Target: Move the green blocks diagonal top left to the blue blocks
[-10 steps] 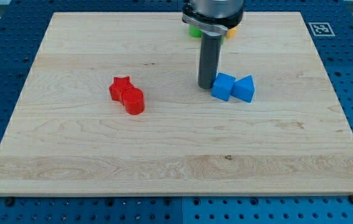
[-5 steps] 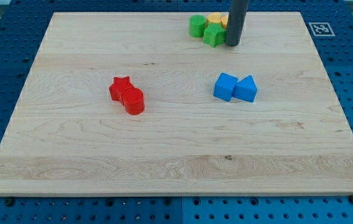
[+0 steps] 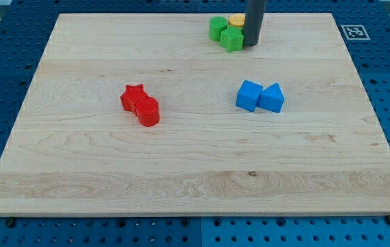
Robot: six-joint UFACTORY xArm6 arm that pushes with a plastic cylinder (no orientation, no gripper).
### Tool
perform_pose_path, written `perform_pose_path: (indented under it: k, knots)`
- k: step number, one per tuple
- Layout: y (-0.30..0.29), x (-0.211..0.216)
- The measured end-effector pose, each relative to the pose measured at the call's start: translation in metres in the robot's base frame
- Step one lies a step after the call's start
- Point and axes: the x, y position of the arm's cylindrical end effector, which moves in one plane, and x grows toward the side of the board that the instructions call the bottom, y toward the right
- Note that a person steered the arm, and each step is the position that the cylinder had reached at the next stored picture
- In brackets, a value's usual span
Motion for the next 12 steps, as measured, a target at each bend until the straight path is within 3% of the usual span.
perform_pose_path:
  k: [12]
  knots:
    - [-0.079,-0.021]
